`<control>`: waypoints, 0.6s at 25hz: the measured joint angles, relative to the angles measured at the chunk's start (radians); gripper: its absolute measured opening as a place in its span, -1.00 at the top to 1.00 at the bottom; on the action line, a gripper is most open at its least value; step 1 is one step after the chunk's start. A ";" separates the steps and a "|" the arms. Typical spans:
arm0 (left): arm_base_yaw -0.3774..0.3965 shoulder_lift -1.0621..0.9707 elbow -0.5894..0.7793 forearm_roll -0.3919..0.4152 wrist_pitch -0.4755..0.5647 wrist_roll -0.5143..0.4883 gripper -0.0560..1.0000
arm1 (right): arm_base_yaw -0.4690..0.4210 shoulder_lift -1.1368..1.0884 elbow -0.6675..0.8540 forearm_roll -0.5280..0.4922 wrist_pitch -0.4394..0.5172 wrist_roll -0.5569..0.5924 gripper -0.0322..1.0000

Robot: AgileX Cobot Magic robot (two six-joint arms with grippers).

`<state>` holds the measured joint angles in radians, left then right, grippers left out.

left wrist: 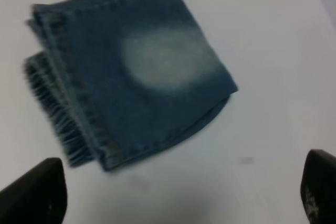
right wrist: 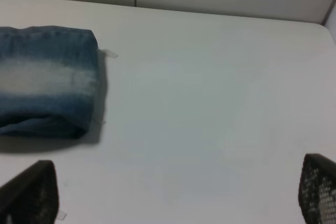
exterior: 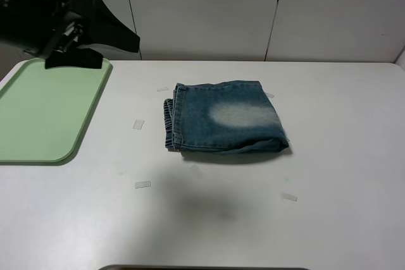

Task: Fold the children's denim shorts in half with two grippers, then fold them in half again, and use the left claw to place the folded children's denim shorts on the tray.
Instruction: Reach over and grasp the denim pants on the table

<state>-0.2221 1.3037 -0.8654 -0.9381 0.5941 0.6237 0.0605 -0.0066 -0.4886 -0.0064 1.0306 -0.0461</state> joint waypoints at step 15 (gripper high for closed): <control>0.024 0.386 -0.001 -0.244 -0.071 0.274 -0.78 | 0.000 0.000 0.000 0.000 0.000 0.000 -0.41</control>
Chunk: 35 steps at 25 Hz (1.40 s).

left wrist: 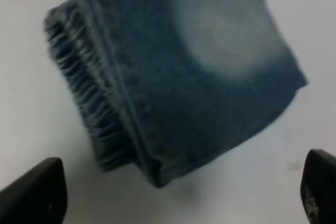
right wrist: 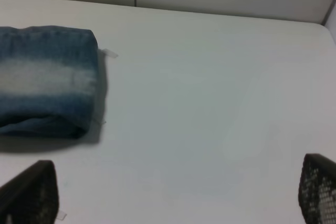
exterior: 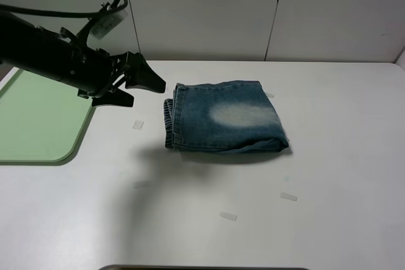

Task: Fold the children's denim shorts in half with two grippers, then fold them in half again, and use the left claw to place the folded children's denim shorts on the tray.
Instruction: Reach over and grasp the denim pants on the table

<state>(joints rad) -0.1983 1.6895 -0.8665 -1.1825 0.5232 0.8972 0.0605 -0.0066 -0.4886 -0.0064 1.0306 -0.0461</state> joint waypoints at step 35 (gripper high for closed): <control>-0.082 0.437 -0.105 -0.553 -0.048 0.516 -0.76 | 0.000 0.000 0.000 0.000 0.000 0.000 -0.41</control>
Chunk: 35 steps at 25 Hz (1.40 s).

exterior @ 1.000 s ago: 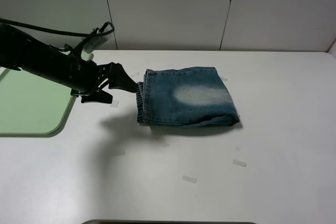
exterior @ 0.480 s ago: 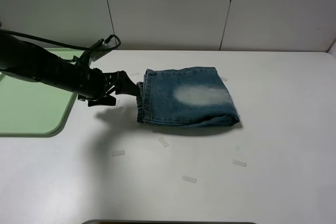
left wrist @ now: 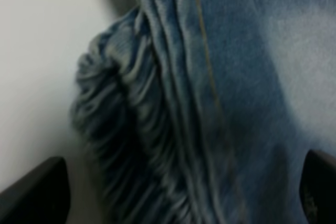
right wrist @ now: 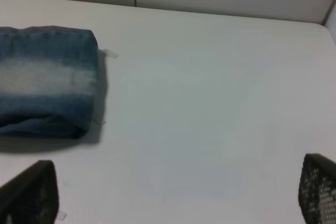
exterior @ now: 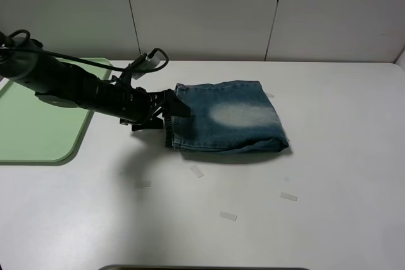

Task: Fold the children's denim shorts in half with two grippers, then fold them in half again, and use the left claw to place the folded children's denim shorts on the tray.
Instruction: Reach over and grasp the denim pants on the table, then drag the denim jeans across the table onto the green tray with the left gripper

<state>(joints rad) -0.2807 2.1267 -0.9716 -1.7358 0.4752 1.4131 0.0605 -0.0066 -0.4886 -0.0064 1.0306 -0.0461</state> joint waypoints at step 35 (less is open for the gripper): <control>-0.108 -0.110 -0.280 1.042 -0.052 -0.948 0.51 | 0.000 0.000 0.000 0.000 0.000 0.000 -0.41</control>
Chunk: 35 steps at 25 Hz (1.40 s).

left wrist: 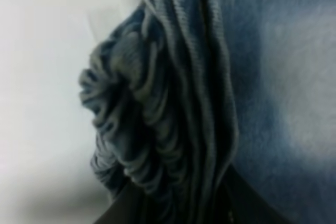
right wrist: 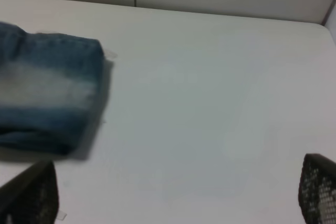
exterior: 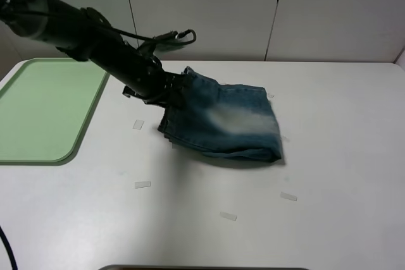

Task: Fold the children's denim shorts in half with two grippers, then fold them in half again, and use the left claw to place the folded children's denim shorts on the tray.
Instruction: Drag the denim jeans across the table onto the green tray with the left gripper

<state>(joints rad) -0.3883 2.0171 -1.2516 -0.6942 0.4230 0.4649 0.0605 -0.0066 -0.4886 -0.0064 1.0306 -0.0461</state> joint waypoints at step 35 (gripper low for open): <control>0.279 -0.078 -0.068 1.521 0.381 -0.746 0.51 | 0.000 0.000 0.000 0.000 0.000 0.000 -0.41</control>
<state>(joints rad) -0.1095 1.9389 -1.3196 0.8267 0.8040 -0.2815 0.0605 -0.0066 -0.4886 -0.0064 1.0306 -0.0461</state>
